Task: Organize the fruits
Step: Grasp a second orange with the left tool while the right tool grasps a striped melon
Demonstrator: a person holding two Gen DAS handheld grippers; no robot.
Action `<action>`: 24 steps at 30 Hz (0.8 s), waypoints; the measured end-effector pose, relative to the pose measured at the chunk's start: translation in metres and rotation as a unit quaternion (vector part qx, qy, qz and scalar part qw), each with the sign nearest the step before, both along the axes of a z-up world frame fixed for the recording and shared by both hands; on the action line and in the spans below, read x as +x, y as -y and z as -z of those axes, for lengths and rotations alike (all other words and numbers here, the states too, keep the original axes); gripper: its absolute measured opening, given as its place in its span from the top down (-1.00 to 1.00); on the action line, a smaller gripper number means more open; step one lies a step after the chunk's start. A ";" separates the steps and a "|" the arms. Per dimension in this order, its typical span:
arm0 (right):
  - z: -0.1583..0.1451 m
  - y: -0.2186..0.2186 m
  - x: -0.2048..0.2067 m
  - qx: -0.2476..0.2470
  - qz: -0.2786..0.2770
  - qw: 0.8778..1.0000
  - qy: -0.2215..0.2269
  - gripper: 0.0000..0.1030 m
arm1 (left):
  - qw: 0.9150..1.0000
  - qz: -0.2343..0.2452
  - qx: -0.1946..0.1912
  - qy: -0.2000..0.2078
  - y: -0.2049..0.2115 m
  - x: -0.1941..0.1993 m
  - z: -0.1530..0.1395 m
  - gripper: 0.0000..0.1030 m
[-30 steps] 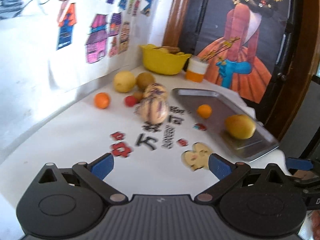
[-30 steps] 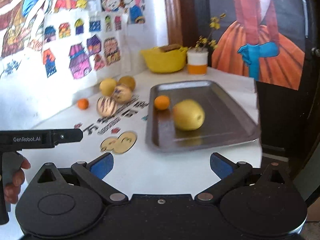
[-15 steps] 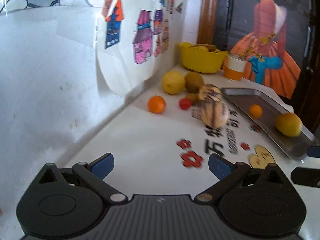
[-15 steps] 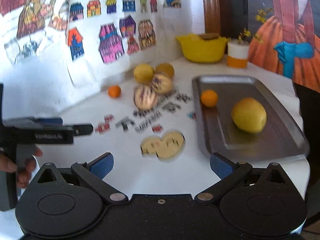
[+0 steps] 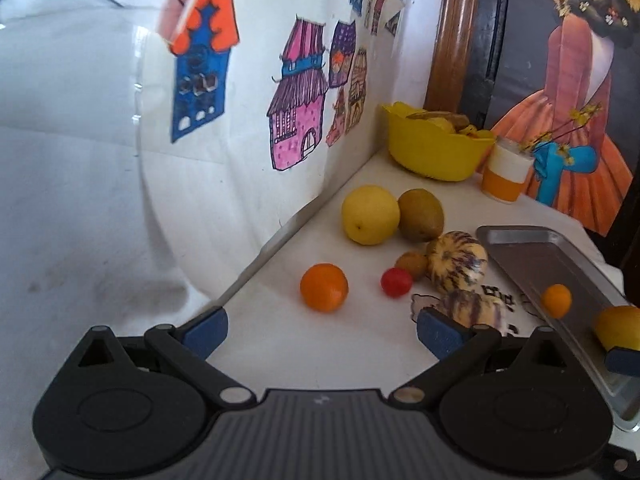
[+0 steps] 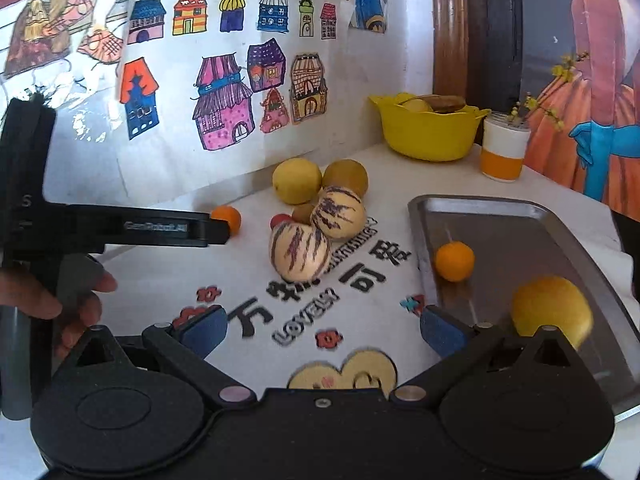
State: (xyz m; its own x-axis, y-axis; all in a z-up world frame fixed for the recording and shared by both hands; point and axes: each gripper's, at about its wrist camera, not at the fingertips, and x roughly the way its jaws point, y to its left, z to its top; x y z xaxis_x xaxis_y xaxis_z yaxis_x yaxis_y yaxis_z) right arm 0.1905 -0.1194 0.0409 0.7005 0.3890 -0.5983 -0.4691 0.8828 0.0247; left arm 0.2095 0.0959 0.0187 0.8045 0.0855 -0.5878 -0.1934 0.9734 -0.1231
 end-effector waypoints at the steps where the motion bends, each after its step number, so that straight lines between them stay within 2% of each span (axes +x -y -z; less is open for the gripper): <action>1: 0.001 -0.003 0.003 -0.007 0.000 1.000 0.005 -0.99 | 1.000 0.000 0.000 -0.003 0.000 0.003 0.002 -0.99; 5: 0.007 -0.013 0.016 -0.027 -0.011 0.999 0.024 -0.99 | 1.000 0.001 0.000 -0.007 -0.001 0.013 0.008 -0.99; 9: 0.013 -0.022 0.030 -0.026 -0.021 0.999 0.020 -0.98 | 1.000 0.006 0.003 -0.006 -0.002 0.019 0.012 -0.98; 12: 0.018 -0.029 0.041 -0.034 -0.024 0.999 0.019 -0.88 | 1.000 0.012 0.007 -0.004 0.000 0.023 0.013 -0.94; 14: 0.021 -0.032 0.046 -0.037 -0.019 0.999 0.019 -0.73 | 1.000 0.014 0.007 -0.002 0.000 0.026 0.013 -0.86; 24: 0.026 -0.040 0.064 -0.015 -0.030 0.999 0.007 -0.65 | 1.000 0.024 -0.003 -0.004 -0.001 0.038 0.013 -0.46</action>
State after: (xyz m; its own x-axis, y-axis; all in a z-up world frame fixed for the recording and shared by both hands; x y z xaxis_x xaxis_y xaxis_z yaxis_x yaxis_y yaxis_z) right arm 0.2542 -0.0791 0.0146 0.6847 0.4137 -0.6000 -0.5221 0.8528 -0.0079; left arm 0.2479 0.0967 0.0054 0.8033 0.0440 -0.5939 -0.1482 0.9807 -0.1279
